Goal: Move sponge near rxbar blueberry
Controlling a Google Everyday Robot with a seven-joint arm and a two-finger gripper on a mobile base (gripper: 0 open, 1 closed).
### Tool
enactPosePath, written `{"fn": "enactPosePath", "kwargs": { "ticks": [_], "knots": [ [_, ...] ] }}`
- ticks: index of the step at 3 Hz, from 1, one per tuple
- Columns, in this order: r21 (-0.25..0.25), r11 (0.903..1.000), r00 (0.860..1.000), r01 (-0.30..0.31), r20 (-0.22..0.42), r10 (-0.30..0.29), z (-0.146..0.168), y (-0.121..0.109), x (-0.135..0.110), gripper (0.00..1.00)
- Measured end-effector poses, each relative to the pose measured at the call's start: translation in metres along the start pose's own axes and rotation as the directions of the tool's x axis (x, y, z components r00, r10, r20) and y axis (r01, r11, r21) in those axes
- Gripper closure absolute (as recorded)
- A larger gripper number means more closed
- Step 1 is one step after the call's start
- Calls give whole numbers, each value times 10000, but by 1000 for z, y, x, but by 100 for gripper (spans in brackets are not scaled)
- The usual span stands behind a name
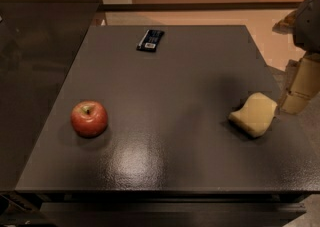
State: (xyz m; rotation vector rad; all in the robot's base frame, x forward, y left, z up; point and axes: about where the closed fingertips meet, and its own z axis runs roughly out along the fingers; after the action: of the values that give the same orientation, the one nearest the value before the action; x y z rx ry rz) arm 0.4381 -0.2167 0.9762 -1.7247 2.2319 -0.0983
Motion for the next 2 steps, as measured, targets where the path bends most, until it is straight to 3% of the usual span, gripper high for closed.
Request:
{"fn": "enactPosePath", "kwargs": {
  "ticks": [2],
  "knots": [
    [22, 9994, 9992, 339, 195, -339, 8, -9, 1, 0]
  ]
}}
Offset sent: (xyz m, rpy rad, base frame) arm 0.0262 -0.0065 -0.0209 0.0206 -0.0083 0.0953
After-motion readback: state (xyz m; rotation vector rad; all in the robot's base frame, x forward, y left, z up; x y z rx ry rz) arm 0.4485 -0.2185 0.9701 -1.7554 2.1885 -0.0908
